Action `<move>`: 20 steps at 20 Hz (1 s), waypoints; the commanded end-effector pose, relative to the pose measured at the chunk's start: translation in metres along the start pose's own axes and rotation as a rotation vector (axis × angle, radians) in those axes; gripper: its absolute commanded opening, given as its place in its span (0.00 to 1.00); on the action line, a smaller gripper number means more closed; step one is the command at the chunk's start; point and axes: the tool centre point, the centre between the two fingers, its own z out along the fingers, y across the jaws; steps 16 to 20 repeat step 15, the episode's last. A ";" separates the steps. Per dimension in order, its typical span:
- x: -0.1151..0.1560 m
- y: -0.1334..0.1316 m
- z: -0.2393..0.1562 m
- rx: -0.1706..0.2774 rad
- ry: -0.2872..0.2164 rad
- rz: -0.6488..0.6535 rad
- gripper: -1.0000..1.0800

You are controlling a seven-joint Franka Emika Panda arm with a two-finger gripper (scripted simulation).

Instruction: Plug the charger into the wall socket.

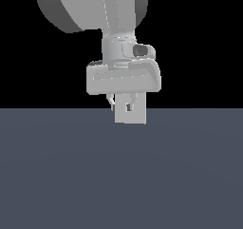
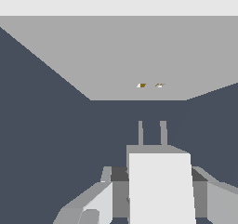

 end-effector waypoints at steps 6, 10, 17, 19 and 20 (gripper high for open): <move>0.026 0.000 0.004 0.000 0.000 0.000 0.00; 0.035 0.000 0.005 0.000 0.000 0.001 0.00; 0.039 0.000 0.006 0.000 0.000 0.001 0.00; 0.039 0.000 0.006 0.000 0.000 0.001 0.00; 0.039 0.000 0.006 0.000 0.000 0.001 0.00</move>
